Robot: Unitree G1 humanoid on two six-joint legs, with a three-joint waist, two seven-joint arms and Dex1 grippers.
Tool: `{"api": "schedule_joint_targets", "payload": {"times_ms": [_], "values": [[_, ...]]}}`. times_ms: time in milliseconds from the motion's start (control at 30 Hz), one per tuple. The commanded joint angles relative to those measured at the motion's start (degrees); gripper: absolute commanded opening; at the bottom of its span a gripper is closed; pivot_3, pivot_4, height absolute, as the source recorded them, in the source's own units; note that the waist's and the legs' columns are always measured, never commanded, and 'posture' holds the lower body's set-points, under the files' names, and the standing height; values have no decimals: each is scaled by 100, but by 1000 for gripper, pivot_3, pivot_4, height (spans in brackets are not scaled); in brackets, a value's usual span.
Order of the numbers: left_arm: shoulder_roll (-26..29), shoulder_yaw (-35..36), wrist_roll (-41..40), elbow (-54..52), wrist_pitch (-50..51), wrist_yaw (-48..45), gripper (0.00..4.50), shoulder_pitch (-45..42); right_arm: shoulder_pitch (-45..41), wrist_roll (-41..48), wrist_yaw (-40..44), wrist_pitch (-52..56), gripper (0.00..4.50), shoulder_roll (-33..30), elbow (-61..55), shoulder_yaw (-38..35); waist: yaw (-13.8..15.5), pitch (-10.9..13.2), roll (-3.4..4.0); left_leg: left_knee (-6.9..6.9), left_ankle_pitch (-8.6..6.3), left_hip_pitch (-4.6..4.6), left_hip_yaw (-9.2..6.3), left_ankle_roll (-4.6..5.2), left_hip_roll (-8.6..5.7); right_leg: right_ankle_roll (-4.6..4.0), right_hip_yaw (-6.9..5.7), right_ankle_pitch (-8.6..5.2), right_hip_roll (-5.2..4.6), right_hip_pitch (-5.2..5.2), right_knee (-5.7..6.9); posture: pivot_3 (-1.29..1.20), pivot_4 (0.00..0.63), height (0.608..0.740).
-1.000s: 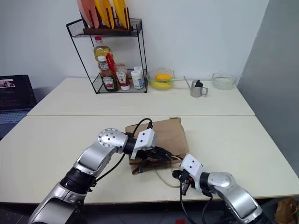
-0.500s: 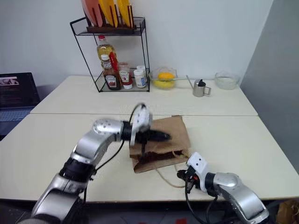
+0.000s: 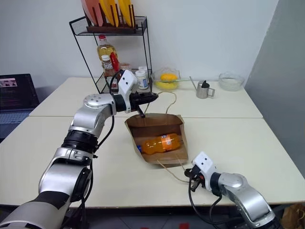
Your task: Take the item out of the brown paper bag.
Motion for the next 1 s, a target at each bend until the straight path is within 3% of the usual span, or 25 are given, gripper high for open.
{"api": "schedule_joint_targets", "payload": {"times_ms": [33, 133, 233, 567, 733, 900, 1000], "values": [[-16, 117, 17, -93, -167, 14, 0, -224, -13, 163, -5, 81, 34, 54, -123, -278, 0, 1, 0, 0, 0, -2, 0, 0, 0, 0, 0, 0, 0, -2, 0, 0, 150, 740], [-35, 147, -63, -230, -112, -59, 0, -175, -96, 733, 344, 366, 34, -3, -510, -527, -3, 3, 3, -1, 0, -2, 0, 0, 0, 0, 0, 0, 0, -3, 1, 0, 150, 740], [-55, 177, -197, -436, 17, -172, 0, -125, -344, 1364, 656, 805, 605, -158, -852, -846, -8, 6, 3, -1, 0, -3, 0, 0, 0, 0, 1, 0, 0, -4, 2, 0, 150, 740], [-61, 227, -353, -758, 326, -237, 0, -52, -1646, 2041, 1017, 1316, 4150, -862, -876, -1306, -14, 11, 5, -1, 0, -3, 0, 0, 0, 0, 1, 0, 0, -5, 1, 0, 150, 740], [-62, 270, -343, -630, 323, -141, 0, -140, -2780, 1506, 1003, 767, 4150, -783, -357, -861, -21, 16, 10, -2, 0, -7, 4, 0, 1, 0, 3, 1, 0, -18, 9, 0, 150, 740], [-109, 305, -350, -569, 323, -99, 0, -237, -3585, 983, 1025, 201, 4150, -270, 400, -233, -27, 16, 10, -5, 0, -28, 6, 0, 1, -27, 3, 16, 0, -46, 20, 0, 150, 740], [-127, 334, -351, -509, 317, -82, 0, -296, -3967, 163, 1126, -647, 4150, -7, 1223, 469, -28, 16, 10, 6, 1, -73, 5, -2, -1, -31, 2, 19, -2, -91, 39, 0, 150, 740]]}}
